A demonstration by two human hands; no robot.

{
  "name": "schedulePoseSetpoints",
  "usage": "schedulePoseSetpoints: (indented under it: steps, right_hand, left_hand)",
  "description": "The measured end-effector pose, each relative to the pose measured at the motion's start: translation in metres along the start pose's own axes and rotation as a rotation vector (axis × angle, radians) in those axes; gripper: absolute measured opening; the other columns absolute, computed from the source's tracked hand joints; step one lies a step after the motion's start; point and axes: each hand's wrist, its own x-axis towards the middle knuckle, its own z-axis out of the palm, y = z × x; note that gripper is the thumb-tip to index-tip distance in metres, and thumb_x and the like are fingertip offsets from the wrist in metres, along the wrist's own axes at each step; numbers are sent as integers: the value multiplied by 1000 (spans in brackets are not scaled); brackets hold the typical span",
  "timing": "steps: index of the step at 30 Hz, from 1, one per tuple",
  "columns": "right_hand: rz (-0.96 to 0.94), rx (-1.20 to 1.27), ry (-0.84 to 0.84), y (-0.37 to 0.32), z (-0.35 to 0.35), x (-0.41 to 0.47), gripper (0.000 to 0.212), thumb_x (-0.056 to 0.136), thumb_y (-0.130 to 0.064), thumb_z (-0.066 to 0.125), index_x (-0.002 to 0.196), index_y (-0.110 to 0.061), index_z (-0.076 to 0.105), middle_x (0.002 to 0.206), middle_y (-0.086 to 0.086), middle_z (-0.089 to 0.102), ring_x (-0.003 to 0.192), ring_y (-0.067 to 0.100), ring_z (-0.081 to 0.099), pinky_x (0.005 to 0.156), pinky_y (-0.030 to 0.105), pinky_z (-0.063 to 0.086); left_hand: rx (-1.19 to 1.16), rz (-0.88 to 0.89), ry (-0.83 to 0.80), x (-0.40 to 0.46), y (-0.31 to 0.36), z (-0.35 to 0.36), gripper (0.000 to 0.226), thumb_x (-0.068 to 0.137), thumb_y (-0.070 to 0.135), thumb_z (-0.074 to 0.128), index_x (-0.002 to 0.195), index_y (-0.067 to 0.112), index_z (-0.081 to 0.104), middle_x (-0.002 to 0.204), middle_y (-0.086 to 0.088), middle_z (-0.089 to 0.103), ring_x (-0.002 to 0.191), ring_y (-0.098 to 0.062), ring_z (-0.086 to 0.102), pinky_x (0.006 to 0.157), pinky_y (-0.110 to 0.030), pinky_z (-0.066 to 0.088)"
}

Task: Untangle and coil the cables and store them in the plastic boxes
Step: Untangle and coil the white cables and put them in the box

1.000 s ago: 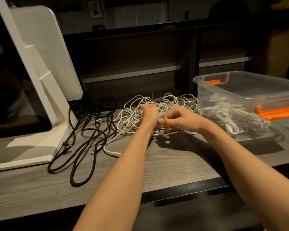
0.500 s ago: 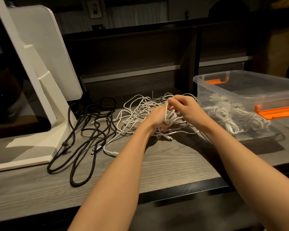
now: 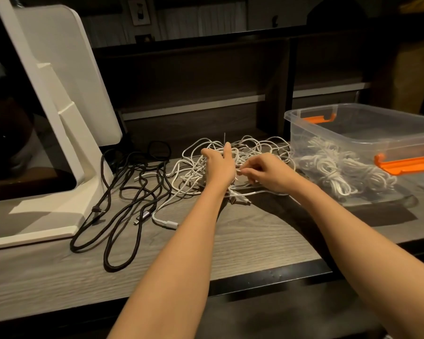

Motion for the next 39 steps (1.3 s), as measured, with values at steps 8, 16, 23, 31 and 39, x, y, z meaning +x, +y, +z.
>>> schedulePoseSetpoints:
  steps: [8, 16, 23, 31, 39]
  right_hand:
    - [-102, 89, -13, -8, -5, -6, 20, 95, -19, 56, 83, -15, 71, 61, -7, 53, 53, 1, 44, 53, 13, 34]
    - [-160, -9, 366, 3, -3, 2, 18, 92, -17, 61, 103, -9, 72, 76, -20, 51, 68, -3, 50, 63, 6, 38]
    - [130, 289, 255, 12, -3, 6, 9, 92, -19, 60, 93, -10, 64, 66, -1, 58, 54, 5, 51, 53, 17, 41]
    - [237, 301, 180, 8, -2, 3, 14, 97, -21, 52, 85, -15, 46, 72, -3, 48, 61, 5, 42, 53, 16, 32]
    - [97, 371, 97, -5, -3, -5, 18, 85, 2, 59, 76, -9, 49, 54, 1, 58, 44, 6, 54, 45, 17, 43]
  left_hand:
    - [232, 127, 37, 3, -4, -3, 20, 104, 30, 39, 108, 10, 42, 94, -1, 51, 86, -19, 52, 72, -36, 44]
    - [178, 231, -276, -5, 2, -6, 17, 103, 18, 40, 114, 13, 52, 74, -1, 52, 57, -10, 46, 54, -27, 44]
    - [-179, 19, -296, -6, 10, -7, 42, 107, 31, 32, 116, -4, 52, 72, -5, 54, 39, -1, 49, 37, -15, 36]
    - [-142, 13, -510, -9, 6, -15, 26, 94, 33, 62, 105, 16, 46, 85, -1, 52, 60, -8, 42, 60, -23, 40]
    - [-213, 14, -365, -4, 2, -9, 26, 103, 29, 47, 83, 13, 47, 67, 0, 43, 47, -6, 38, 43, -17, 30]
